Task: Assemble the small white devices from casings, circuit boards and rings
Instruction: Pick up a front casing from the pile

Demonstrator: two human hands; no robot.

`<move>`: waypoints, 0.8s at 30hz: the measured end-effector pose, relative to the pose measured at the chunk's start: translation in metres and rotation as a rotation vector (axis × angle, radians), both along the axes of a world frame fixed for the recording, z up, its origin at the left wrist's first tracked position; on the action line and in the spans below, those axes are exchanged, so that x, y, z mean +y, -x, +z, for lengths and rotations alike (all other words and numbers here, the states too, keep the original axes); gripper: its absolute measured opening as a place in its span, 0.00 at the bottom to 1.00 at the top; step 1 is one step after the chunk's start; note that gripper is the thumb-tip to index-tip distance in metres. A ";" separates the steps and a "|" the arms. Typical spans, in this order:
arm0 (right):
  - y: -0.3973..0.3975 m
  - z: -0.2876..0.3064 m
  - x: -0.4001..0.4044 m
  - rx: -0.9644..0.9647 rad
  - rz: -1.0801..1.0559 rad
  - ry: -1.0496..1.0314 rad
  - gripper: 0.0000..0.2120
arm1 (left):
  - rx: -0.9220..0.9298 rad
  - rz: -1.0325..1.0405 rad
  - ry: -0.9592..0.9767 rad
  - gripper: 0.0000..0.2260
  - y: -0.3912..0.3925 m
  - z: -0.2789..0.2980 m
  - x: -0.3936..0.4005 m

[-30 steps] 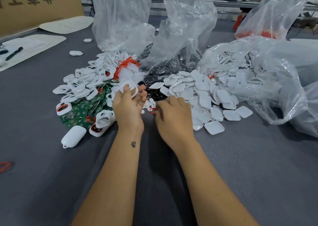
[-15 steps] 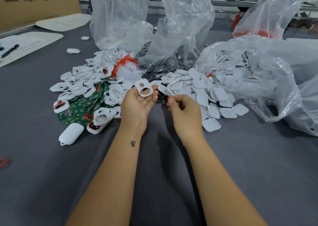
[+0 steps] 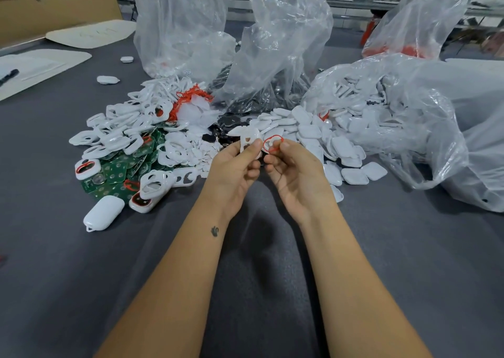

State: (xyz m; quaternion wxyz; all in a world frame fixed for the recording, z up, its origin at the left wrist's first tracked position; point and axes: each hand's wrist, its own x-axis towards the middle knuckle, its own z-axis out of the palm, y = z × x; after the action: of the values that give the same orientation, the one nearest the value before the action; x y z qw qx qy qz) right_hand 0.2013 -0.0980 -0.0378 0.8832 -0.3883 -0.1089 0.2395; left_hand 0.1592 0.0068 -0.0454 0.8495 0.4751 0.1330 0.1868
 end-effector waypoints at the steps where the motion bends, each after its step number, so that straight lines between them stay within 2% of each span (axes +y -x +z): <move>1: 0.000 0.000 -0.001 -0.006 -0.008 0.013 0.09 | 0.001 0.005 -0.008 0.05 0.000 0.000 -0.001; 4: -0.001 0.000 -0.002 -0.024 -0.043 0.077 0.09 | -0.003 0.012 -0.017 0.04 0.001 -0.001 -0.001; 8: -0.002 0.001 -0.001 -0.018 -0.150 0.140 0.08 | 0.024 0.033 -0.013 0.07 0.001 -0.001 -0.001; 14: -0.003 0.001 -0.003 -0.093 -0.294 0.250 0.14 | 0.048 -0.014 0.004 0.14 0.003 0.000 0.001; 19: -0.004 0.000 -0.003 -0.141 -0.328 0.331 0.08 | 0.037 -0.021 0.020 0.07 0.002 0.000 0.003; 24: -0.004 -0.004 -0.003 -0.301 -0.427 0.521 0.11 | 0.014 -0.010 0.009 0.06 0.002 -0.002 0.004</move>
State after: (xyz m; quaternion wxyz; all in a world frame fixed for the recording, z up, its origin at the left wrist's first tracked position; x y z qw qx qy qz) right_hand 0.2050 -0.1006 -0.0418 0.7587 -0.6451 -0.0897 0.0097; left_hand 0.1573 0.0106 -0.0471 0.8517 0.4731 0.1375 0.1786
